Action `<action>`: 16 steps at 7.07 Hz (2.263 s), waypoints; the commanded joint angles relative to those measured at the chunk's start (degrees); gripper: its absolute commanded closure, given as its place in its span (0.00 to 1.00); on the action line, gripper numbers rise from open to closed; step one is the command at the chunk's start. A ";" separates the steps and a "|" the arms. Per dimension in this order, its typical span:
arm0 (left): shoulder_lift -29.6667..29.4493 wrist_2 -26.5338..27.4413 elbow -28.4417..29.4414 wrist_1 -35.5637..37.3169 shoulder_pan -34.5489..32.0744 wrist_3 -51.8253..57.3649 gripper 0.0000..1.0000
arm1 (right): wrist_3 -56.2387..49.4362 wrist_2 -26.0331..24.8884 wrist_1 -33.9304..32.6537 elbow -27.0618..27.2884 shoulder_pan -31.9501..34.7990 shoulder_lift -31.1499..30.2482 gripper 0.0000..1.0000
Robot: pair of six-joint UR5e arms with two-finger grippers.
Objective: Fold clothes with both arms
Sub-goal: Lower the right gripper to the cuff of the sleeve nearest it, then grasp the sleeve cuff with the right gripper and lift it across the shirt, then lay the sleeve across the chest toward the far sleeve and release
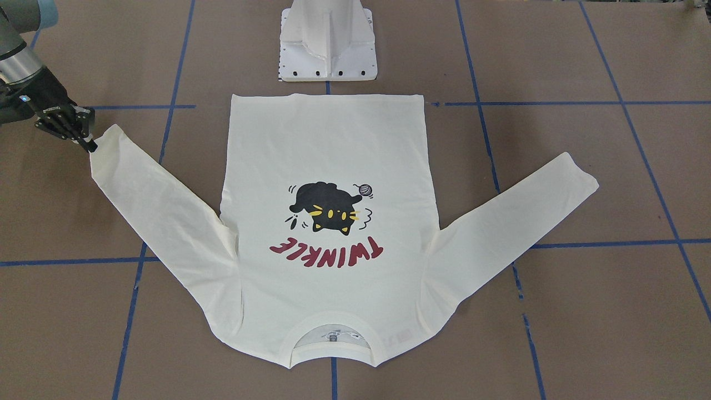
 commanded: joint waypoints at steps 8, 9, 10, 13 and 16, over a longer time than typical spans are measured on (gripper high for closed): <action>0.00 -0.88 0.26 0.62 -0.01 -0.18 0.00 | -0.97 -10.06 -62.57 -5.31 2.68 69.19 1.00; 0.00 -0.88 0.35 0.71 -0.01 -0.26 0.00 | -1.14 -12.95 -62.57 -12.77 0.24 75.71 1.00; 0.00 -0.88 0.61 0.71 0.07 -0.26 0.00 | -0.97 -18.20 -61.78 -22.94 -3.87 82.30 1.00; 0.00 -0.88 1.14 0.88 0.07 -0.35 0.00 | 0.08 -26.84 -42.33 -52.56 -11.36 92.07 1.00; 0.43 -1.67 0.97 0.80 -0.01 -0.44 0.00 | 9.66 -28.54 -39.73 -62.74 -14.46 98.69 0.25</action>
